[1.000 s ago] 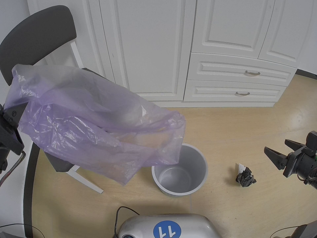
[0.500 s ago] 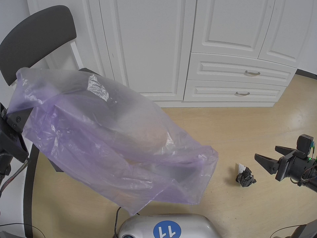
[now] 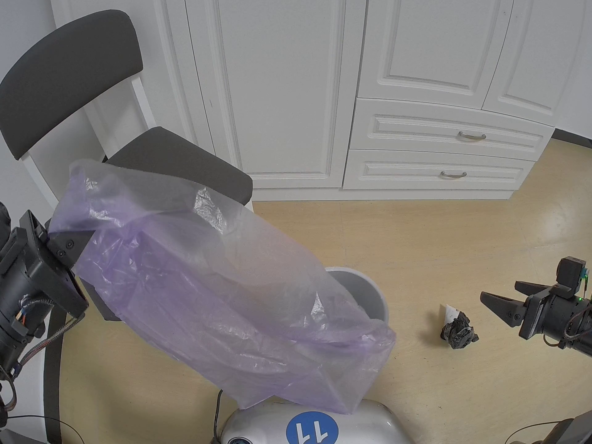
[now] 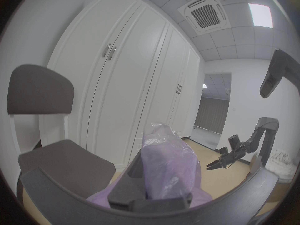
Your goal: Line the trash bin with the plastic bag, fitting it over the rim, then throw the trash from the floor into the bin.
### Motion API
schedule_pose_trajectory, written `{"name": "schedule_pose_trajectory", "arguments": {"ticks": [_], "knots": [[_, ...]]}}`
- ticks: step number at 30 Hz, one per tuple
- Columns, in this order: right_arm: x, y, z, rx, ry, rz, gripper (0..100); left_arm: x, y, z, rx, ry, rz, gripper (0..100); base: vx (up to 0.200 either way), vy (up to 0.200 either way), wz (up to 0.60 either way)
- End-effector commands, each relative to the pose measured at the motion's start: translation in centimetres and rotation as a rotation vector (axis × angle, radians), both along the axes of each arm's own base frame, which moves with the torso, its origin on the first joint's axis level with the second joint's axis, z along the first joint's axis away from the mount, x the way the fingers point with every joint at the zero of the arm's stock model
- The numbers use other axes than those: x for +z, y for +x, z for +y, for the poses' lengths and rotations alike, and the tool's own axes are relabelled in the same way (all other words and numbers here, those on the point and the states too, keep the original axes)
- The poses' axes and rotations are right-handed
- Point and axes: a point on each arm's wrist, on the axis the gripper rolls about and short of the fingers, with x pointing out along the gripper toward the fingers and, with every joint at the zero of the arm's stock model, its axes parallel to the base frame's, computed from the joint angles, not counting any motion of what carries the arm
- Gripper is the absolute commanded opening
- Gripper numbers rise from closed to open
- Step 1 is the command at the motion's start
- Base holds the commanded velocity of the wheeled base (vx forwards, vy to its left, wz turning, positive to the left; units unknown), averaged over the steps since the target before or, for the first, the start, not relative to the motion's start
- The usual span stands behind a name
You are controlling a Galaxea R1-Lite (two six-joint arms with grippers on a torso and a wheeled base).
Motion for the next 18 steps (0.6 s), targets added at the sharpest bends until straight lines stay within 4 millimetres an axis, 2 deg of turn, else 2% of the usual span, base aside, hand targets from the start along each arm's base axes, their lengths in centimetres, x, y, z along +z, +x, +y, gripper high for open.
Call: {"name": "schedule_pose_trajectory", "arguments": {"ticks": [1, 18], "knots": [[1.6, -1.4, -0.3, 0.016, -0.016, -0.11, 100, 0.3, 0.4, -0.6, 0.007, 0.044, -0.032, 0, 0.0, 0.0, 0.0], [2.9, -1.8, -0.5, 0.001, -0.038, -0.195, 100, 0.3, 0.0, -1.2, -0.039, 0.044, -0.04, 0, 0.0, 0.0, 0.0]]}}
